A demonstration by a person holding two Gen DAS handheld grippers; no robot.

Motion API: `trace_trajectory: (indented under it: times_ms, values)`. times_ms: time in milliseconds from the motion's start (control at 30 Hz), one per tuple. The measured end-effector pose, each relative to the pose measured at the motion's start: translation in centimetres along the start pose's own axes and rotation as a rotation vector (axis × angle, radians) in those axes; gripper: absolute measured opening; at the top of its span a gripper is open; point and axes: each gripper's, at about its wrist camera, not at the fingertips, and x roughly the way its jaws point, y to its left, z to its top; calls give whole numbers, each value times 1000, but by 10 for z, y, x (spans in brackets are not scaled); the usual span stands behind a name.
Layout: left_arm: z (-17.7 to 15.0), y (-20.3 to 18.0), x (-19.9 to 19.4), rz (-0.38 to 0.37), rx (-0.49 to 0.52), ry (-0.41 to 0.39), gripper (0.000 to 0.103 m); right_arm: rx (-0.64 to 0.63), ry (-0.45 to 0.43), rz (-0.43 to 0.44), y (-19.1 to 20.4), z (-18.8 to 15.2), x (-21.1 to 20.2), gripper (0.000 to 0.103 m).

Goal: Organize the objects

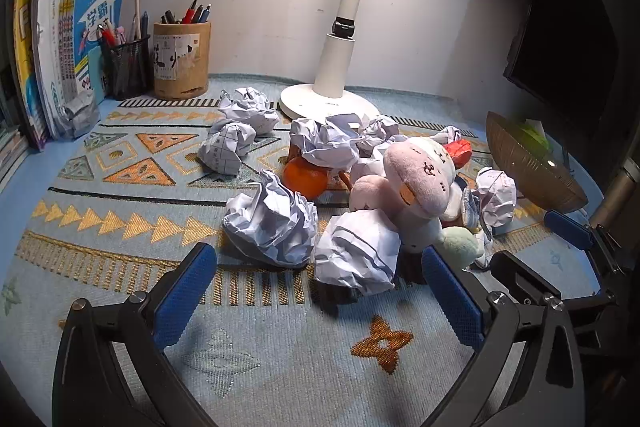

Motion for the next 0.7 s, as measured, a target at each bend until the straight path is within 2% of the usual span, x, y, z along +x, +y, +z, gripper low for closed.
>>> trace_trajectory:
  times_ms: [700]
  values:
    - [1, 3, 3, -1, -25, 14, 102, 26, 31, 2, 0, -3, 0, 103]
